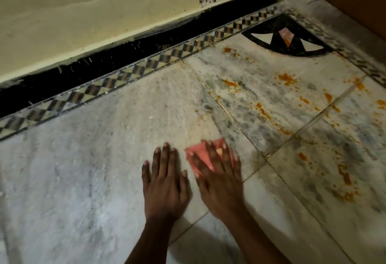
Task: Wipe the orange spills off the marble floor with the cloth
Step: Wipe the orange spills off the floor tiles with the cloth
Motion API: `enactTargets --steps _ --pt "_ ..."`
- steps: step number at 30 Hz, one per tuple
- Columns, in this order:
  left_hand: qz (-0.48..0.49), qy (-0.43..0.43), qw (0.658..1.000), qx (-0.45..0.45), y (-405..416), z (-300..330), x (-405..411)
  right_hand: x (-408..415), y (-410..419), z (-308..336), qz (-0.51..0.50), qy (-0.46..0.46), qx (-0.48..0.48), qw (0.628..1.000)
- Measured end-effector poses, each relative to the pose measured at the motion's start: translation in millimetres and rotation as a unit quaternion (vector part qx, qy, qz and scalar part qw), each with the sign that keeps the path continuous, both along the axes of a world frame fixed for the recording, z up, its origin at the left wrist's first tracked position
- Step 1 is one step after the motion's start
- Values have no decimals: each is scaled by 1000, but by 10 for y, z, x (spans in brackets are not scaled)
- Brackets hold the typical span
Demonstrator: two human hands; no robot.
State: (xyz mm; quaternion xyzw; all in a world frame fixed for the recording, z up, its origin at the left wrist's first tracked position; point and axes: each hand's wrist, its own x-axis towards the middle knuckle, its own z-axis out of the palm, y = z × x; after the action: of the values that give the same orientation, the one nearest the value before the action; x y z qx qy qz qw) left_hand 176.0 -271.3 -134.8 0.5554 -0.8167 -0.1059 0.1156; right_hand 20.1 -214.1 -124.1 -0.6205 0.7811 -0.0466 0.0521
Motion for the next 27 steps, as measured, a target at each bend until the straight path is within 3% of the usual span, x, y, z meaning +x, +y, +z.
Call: enactTargets --steps 3,7,9,11,14,16,18,22,24,27 --pt "4 -5 1000 18 -2 5 2 -310 414 -11 -67 10 -5 998" --pt "-6 -13 1000 22 -7 -4 -6 -671 -557 -112 -270 -23 -64 960" --pt "-4 -16 1000 16 -6 -16 -21 -630 -1109 -145 -227 -16 -66 971" --pt "-3 -13 1000 11 -22 22 -28 -471 -1230 -109 -118 8 -53 992" --pt "-3 -17 1000 5 -10 -10 -13 -262 -630 -35 109 45 -12 993" --pt "-6 -11 1000 2 6 -10 -13 -322 -99 6 162 34 24 986" --pt "-5 -10 1000 7 -4 21 -11 -573 60 24 97 27 31 994" --pt "-6 -14 1000 21 -10 5 -5 -773 -787 -147 -211 8 -33 977" --pt "-8 -20 999 24 -3 -10 -3 -664 -1380 -152 -201 -3 -23 979" --pt "-8 -29 999 31 -22 -12 4 -468 -1531 -151 -33 15 -35 999"
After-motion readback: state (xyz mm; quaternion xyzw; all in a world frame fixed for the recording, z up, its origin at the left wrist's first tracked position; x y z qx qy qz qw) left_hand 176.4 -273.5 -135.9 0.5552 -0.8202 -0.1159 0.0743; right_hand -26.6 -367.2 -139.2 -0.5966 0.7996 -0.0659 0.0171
